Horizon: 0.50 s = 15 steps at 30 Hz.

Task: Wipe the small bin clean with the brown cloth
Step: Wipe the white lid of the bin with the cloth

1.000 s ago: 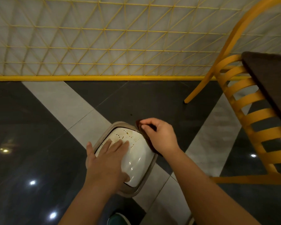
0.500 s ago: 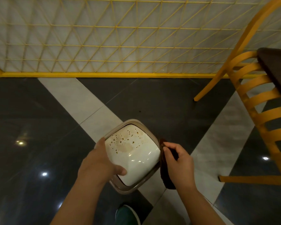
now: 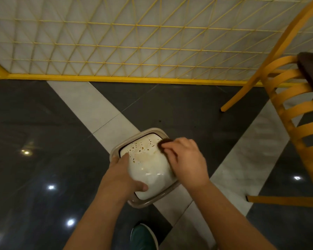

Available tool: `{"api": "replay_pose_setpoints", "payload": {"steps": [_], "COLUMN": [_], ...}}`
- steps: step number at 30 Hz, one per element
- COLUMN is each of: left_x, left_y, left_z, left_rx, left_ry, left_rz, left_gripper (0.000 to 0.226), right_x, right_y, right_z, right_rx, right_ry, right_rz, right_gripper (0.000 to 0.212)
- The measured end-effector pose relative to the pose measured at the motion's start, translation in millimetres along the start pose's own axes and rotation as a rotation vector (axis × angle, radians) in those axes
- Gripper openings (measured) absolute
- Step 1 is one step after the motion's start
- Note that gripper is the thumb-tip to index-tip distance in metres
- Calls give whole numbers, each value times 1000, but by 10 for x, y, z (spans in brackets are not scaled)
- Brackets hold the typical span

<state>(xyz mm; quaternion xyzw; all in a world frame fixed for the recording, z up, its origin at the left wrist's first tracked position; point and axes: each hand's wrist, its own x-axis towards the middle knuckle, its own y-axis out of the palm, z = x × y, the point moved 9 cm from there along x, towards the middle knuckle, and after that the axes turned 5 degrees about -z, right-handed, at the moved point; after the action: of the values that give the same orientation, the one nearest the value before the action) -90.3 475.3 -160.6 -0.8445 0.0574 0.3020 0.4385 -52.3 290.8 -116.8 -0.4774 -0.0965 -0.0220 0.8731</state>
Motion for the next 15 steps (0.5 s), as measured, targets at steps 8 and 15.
{"api": "replay_pose_setpoints", "payload": {"steps": [8,15], "left_x": [35,-7], "left_y": [-19,-11], "left_z": [-42,-41], "left_rx": [61,-15], "left_ry": [10,17], "left_rz": [-22,16], "left_gripper": [111,112], "right_x": [-471,55], "right_y": [291,122], "right_z": [576,71], "right_rx": [23,-55], "right_ry": [-233,-4], "right_rz": [137,65], "right_gripper": [30,23]}}
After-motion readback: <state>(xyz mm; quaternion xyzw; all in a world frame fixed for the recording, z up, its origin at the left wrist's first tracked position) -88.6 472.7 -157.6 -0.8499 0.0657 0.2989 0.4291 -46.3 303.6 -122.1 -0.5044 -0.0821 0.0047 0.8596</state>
